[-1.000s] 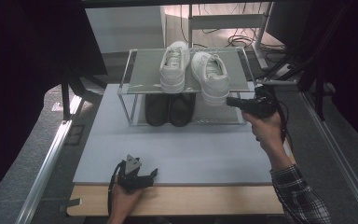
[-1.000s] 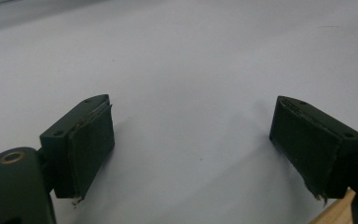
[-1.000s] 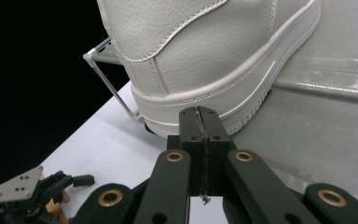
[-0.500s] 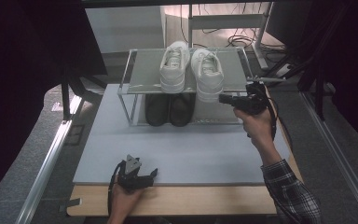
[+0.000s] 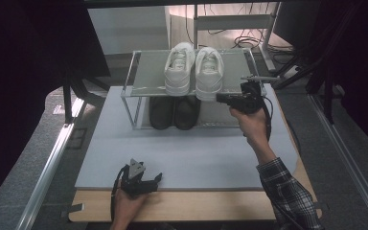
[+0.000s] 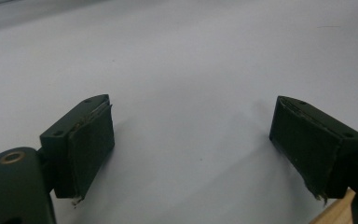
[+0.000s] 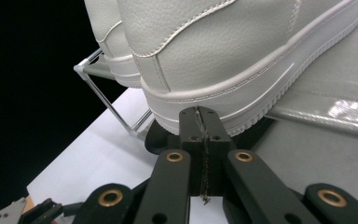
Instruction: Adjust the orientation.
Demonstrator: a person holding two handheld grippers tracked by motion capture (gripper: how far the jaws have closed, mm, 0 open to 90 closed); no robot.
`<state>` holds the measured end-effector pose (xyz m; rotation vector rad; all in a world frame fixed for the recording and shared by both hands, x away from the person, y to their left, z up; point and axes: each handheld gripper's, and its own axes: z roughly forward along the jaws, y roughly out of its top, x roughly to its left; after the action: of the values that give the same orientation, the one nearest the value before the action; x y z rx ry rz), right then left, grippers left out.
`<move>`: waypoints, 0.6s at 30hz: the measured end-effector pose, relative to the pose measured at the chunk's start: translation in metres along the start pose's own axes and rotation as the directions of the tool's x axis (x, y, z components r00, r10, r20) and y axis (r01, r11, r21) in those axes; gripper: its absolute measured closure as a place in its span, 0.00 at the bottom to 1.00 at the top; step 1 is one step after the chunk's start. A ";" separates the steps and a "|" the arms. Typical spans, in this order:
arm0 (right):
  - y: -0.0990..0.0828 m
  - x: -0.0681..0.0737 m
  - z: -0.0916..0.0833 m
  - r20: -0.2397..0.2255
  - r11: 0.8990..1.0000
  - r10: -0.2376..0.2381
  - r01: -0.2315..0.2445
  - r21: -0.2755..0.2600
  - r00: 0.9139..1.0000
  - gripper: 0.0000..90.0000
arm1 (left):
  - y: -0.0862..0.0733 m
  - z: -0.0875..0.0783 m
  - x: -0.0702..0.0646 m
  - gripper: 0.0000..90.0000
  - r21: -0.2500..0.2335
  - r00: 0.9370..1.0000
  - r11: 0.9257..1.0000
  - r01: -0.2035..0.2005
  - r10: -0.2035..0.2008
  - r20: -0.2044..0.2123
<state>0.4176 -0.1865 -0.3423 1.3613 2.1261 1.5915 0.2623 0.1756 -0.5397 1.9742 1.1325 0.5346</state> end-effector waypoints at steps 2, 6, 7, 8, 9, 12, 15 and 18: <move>0.001 0.001 0.004 0.006 1.000 -0.003 0.003 -0.004 1.000 0.99 | 0.000 0.000 0.000 0.15 0.001 1.000 1.000 0.000 0.000 0.001; 0.003 0.003 0.010 0.011 1.000 0.002 -0.002 -0.004 1.000 0.99 | 0.000 0.000 0.000 0.15 0.000 1.000 1.000 0.000 0.000 0.000; 0.003 0.003 0.011 0.010 1.000 0.004 -0.004 -0.006 1.000 0.99 | 0.000 0.000 0.000 0.15 0.000 1.000 1.000 0.000 0.000 0.000; 0.003 0.003 0.012 0.012 1.000 0.003 -0.003 -0.007 1.000 0.99 | 0.000 0.000 0.000 0.15 0.000 1.000 1.000 0.000 0.000 0.000; 0.003 0.003 0.012 0.013 1.000 0.003 -0.003 -0.010 1.000 0.99 | 0.000 0.000 0.000 0.15 0.000 1.000 1.000 0.000 0.000 0.000; 0.004 0.004 0.014 0.019 1.000 0.003 -0.003 -0.012 1.000 0.99 | 0.000 0.000 0.000 0.15 0.000 1.000 1.000 0.000 0.000 0.000; 0.005 0.005 0.016 0.023 1.000 0.001 -0.001 -0.007 1.000 0.99 | 0.000 0.000 0.000 0.15 0.000 1.000 1.000 0.000 0.000 0.000; 0.006 0.006 0.019 0.023 1.000 0.004 -0.004 -0.006 1.000 0.99 | 0.000 0.000 0.000 0.15 0.000 1.000 1.000 0.000 0.000 0.000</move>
<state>0.4290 -0.1692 -0.3427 1.3760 2.1055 1.5743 0.2623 0.1755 -0.5397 1.9744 1.1322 0.5354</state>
